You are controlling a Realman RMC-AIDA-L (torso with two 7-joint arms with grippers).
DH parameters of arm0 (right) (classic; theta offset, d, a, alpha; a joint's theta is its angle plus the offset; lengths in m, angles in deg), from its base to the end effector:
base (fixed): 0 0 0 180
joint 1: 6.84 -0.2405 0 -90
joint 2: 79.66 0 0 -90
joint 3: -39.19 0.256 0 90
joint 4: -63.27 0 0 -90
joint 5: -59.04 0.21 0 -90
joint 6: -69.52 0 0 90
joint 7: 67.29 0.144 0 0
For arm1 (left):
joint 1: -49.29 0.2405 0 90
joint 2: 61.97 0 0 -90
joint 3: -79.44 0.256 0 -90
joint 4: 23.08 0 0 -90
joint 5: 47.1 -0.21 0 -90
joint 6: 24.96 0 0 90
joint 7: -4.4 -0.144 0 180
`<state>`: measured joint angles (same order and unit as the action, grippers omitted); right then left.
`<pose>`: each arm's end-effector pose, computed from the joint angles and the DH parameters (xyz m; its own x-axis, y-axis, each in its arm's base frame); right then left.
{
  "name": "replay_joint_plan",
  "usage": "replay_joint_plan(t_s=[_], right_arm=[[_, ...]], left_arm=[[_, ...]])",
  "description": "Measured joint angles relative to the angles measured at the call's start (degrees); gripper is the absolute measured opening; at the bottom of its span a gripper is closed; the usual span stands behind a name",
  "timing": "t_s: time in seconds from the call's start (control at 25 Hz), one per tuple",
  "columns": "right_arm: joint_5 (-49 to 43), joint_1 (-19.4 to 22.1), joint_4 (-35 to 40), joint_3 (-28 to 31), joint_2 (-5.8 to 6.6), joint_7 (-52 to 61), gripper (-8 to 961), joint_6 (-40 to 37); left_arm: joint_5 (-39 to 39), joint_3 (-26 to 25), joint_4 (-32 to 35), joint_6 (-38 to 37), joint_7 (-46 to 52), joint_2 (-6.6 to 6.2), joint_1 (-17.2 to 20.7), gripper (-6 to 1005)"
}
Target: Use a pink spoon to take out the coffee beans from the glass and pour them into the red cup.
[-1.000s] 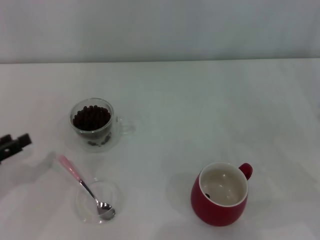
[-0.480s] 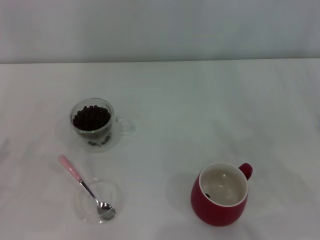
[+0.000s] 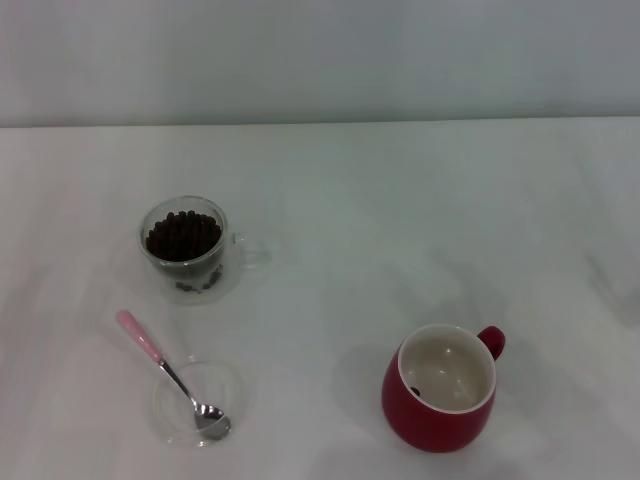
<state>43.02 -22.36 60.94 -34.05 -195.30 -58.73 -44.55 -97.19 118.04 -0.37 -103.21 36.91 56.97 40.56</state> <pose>0.3245 0.2203 0.0620 0.6326 0.5594 -0.5356 -0.5302 -0.1912 -0.8260 -0.3862 0.2558 0.0879 0.6988 -0.1728 0.6941 0.6931 -0.0762 -0.7168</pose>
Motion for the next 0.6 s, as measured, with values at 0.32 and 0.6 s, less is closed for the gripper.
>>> replay_joint_plan(t_s=[0.32, 0.6], right_arm=[[-3.28, 0.01, -3.97, -0.10, -0.08, 2.81, 786, -1.02], [-4.26, -0.19, -2.42, 0.10, -0.10, 2.62, 786, -0.24]], left_arm=[[3.81, -0.10, -3.22, 0.43, -9.17, -0.14, -2.23, 732], [8.67, -0.11, -6.61, -0.12, -11.36, 0.15, -1.98, 732]])
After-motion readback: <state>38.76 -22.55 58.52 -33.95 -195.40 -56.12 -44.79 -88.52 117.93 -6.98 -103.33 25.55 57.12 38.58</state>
